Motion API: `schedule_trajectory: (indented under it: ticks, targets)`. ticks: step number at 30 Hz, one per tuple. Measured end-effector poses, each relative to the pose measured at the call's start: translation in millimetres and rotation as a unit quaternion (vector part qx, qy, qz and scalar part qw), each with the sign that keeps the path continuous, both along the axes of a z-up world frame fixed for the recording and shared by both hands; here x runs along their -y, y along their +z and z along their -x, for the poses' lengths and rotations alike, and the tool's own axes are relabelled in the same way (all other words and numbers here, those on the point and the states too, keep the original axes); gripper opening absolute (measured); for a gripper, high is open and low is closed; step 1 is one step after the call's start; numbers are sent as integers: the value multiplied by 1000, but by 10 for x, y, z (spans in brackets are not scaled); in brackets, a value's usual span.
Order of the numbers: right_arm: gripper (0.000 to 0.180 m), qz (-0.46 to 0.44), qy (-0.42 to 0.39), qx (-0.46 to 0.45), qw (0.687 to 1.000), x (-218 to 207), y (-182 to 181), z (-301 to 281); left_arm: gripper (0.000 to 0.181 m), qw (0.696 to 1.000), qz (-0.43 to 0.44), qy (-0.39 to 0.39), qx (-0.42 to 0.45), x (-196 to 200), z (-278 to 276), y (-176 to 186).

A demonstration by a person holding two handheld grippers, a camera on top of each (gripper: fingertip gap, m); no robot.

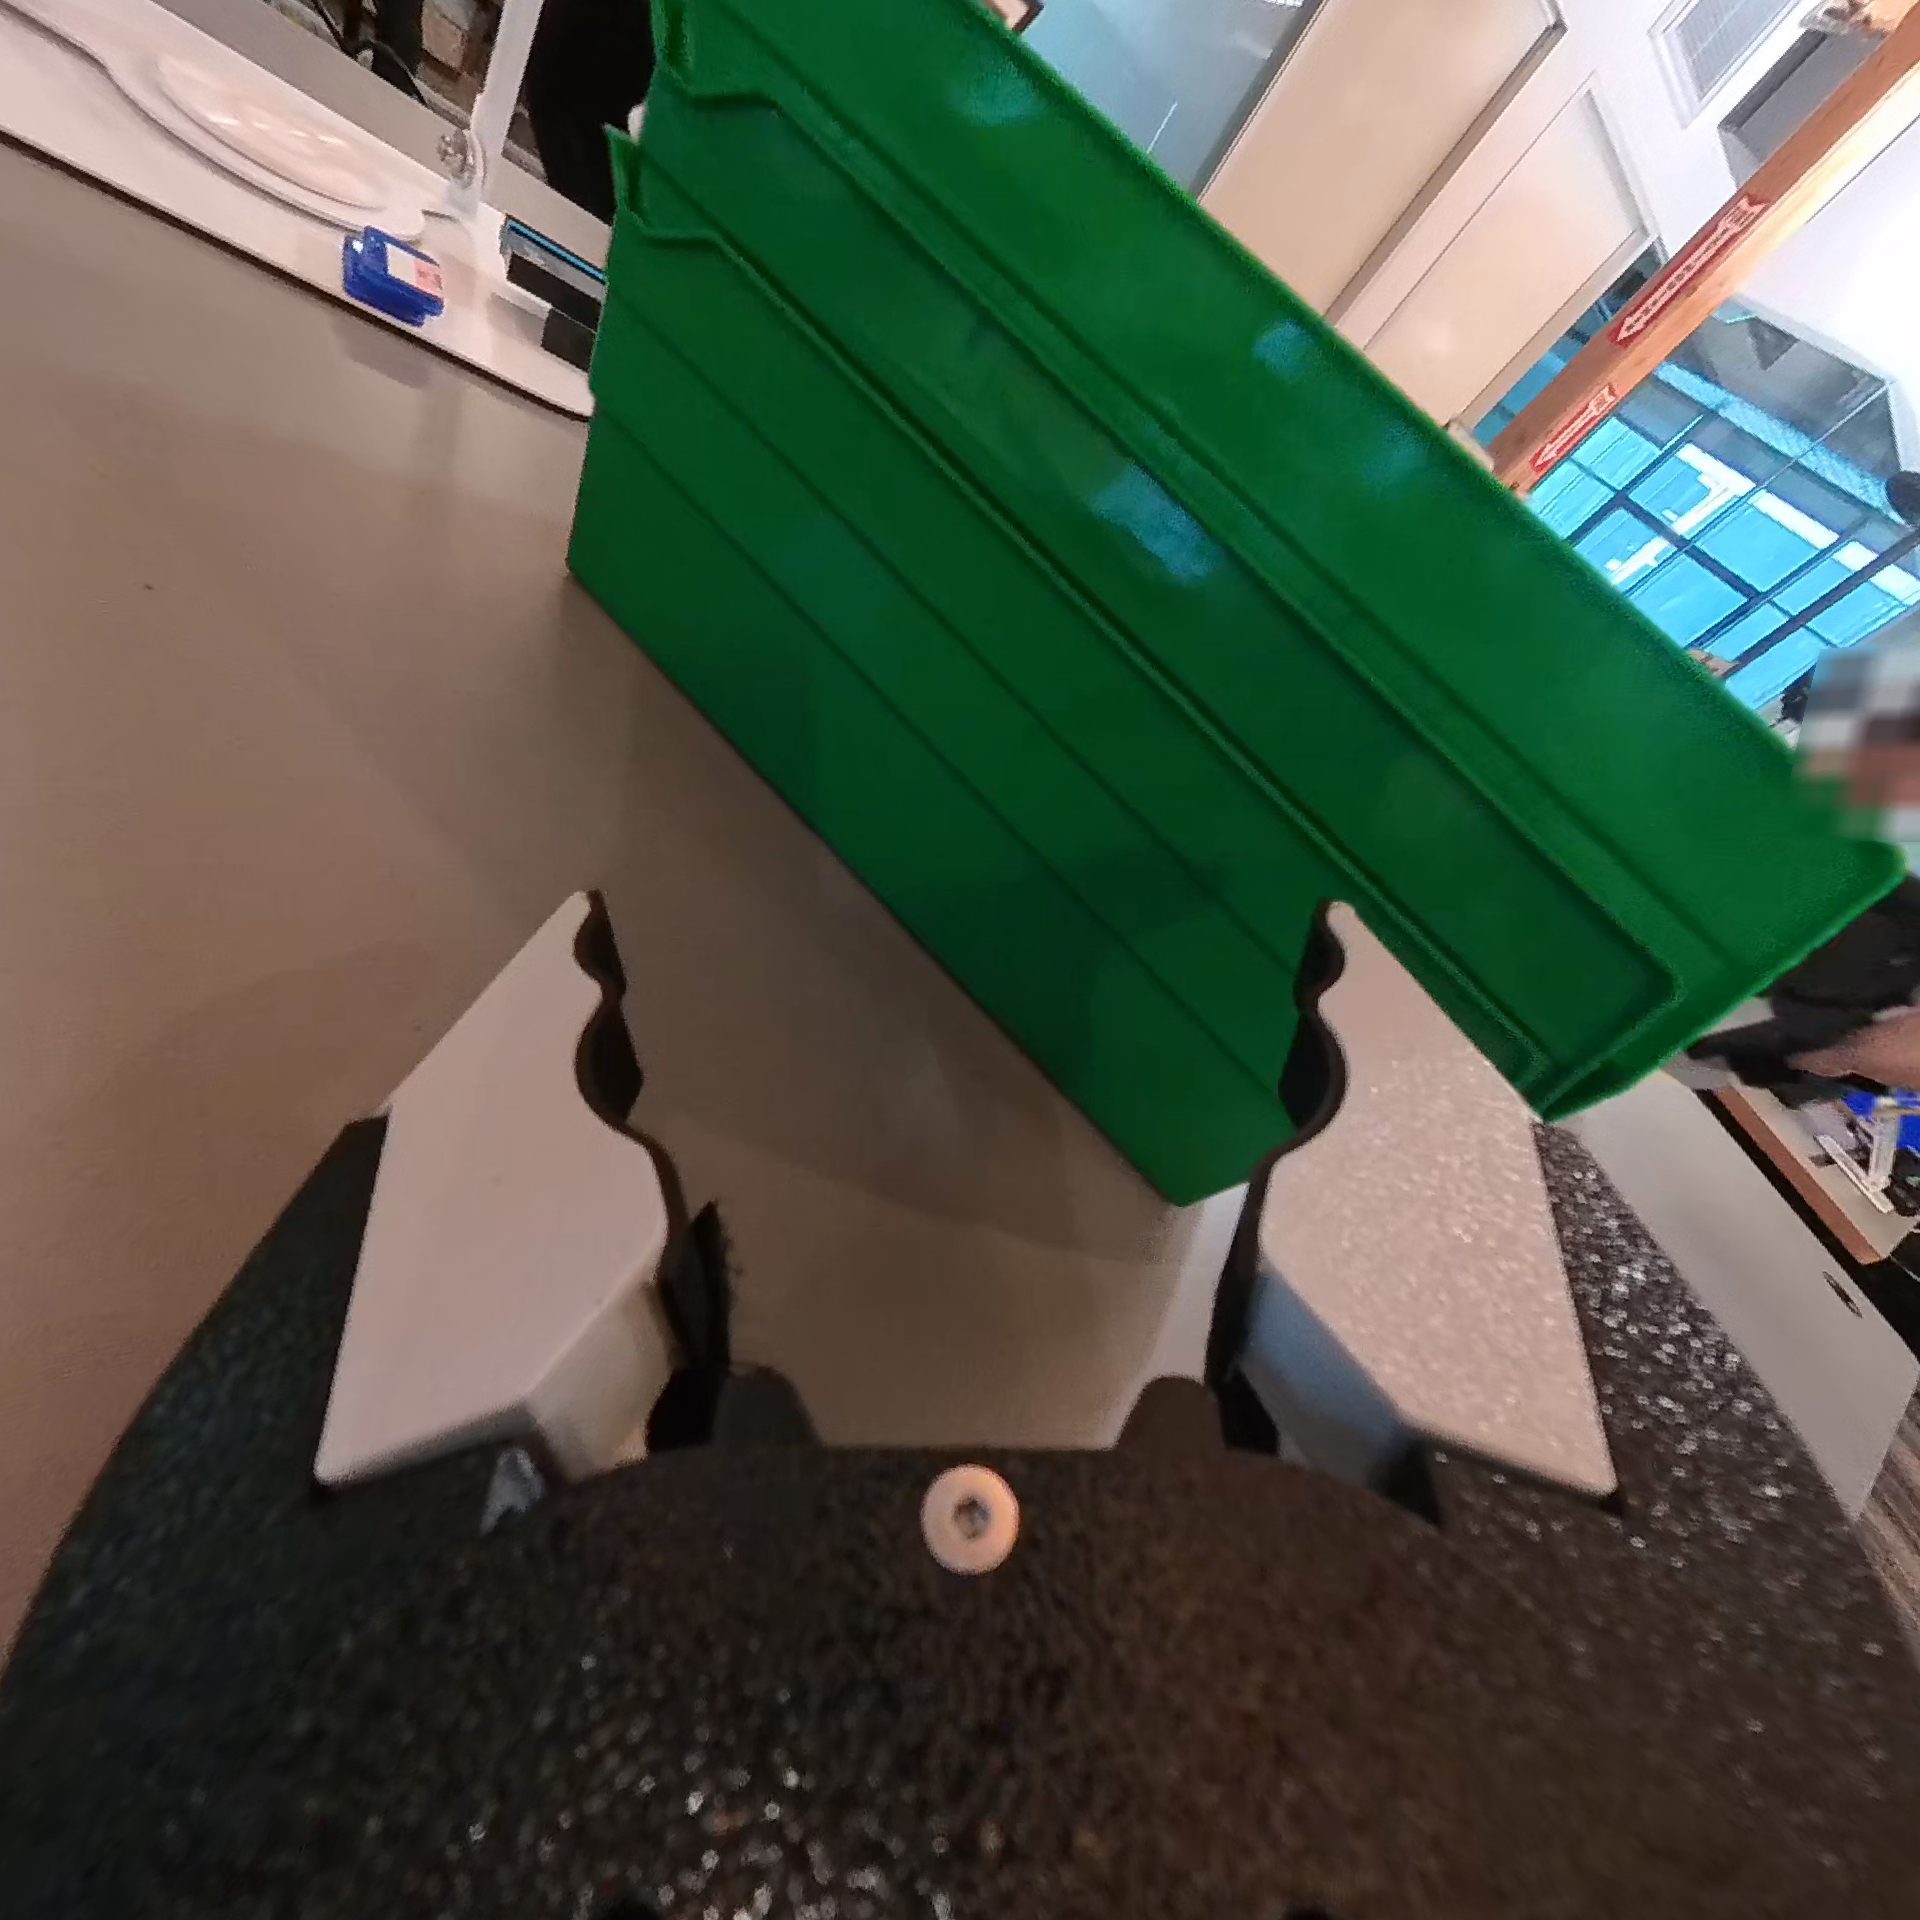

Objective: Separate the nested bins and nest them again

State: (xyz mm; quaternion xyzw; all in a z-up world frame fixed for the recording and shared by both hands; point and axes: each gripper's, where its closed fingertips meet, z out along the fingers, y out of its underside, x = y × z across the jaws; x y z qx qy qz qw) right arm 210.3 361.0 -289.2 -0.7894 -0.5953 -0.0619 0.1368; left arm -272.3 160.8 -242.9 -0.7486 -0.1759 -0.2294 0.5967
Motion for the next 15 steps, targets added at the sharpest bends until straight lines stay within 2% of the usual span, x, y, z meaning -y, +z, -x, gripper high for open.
schedule_trajectory:
  ticks: [2, 3, 4, 8, 11, 15]
  targets:
    - [41, 21, -3, 57, 998, -5, -111, -109, 126, 1000, 2, 0, 3, 9, 13, -18]
    - [28, 21, 2, 79, 997, -16, -143, -145, 126, 1000, 3, -1, 3, 19, 15, -22]
    - [22, 10, 13, 92, 996, -36, -156, -155, 127, 1000, 3, -4, 1, 30, 14, -20]
    - [21, -8, 44, 69, 997, 16, -121, -58, 127, 1000, -2, -4, -6, 74, 35, 2]
    - [22, -34, 64, 58, 996, 72, 98, 54, 127, 1000, -2, -2, 2, 97, 69, -26]
    - [22, -126, 154, 42, 979, 245, 617, 571, 127, 1000, -14, 6, 6, 100, 102, 7]
